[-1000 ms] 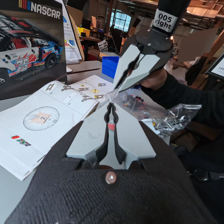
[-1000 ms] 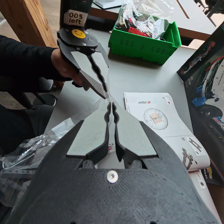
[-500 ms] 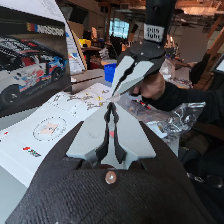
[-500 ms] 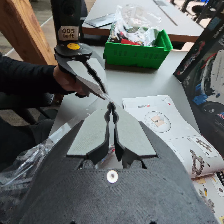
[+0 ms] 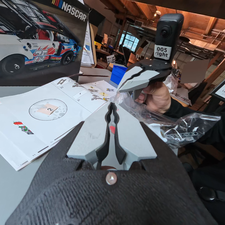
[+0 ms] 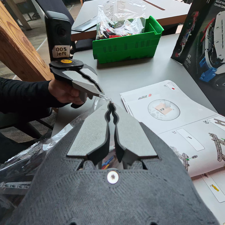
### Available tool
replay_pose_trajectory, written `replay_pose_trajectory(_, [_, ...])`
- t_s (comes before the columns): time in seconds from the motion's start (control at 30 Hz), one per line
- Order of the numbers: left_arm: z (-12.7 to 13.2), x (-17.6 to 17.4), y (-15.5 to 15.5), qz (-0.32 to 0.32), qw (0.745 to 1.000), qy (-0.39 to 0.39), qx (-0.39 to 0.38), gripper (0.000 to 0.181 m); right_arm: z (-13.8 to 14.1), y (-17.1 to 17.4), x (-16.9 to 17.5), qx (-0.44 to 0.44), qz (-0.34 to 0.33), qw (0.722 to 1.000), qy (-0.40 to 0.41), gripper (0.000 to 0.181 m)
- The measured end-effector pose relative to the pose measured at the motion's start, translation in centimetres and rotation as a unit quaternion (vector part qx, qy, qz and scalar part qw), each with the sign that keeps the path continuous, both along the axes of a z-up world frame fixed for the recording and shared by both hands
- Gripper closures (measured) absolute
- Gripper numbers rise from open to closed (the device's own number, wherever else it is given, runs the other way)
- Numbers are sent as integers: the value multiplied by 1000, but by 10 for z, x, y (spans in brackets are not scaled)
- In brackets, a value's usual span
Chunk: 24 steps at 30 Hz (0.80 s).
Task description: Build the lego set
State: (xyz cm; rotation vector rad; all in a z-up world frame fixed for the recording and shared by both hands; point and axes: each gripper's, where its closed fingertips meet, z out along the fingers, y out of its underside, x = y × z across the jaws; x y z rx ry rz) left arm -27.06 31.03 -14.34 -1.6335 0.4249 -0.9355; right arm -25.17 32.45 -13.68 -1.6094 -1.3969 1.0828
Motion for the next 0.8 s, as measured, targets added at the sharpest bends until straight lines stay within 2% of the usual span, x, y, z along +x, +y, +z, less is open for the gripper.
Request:
replay_pose_trajectory(0.1, [5, 5, -4, -35, 999, -34, -18, 181, 6, -6, 3, -31, 30, 999, 12, 181])
replay_pose_trajectory(0.2, [25, 8, -11, -70, 995, -74, -1, 181, 27, -36, 11, -43, 110, 993, 22, 178])
replay_pose_trajectory(0.33, [35, 8, -5, -83, 995, -60, 19, 181, 21, -27, 25, 3, 80, 996, -37, 151])
replay_pose_trajectory(0.37, [39, 11, -6, -106, 992, -70, 14, 181, 22, -23, 27, -5, 75, 997, -34, 137])
replay_pose_trajectory(0.5, [46, 19, -4, -153, 987, -56, 10, 181, 38, -7, 32, -37, 91, 995, 3, 124])
replay_pose_trajectory(0.6, [52, 27, -3, -195, 980, -46, -5, 181, 46, -4, 33, -115, 161, 980, 4, 132])
replay_pose_trajectory(0.67, [51, 29, 6, -189, 981, -34, -30, 181, 44, 2, 32, -133, 157, 978, -16, 132])
replay_pose_trajectory(0.8, [48, 28, 12, -161, 986, -7, -35, 181, 57, 1, 38, -15, 86, 996, 6, 136])
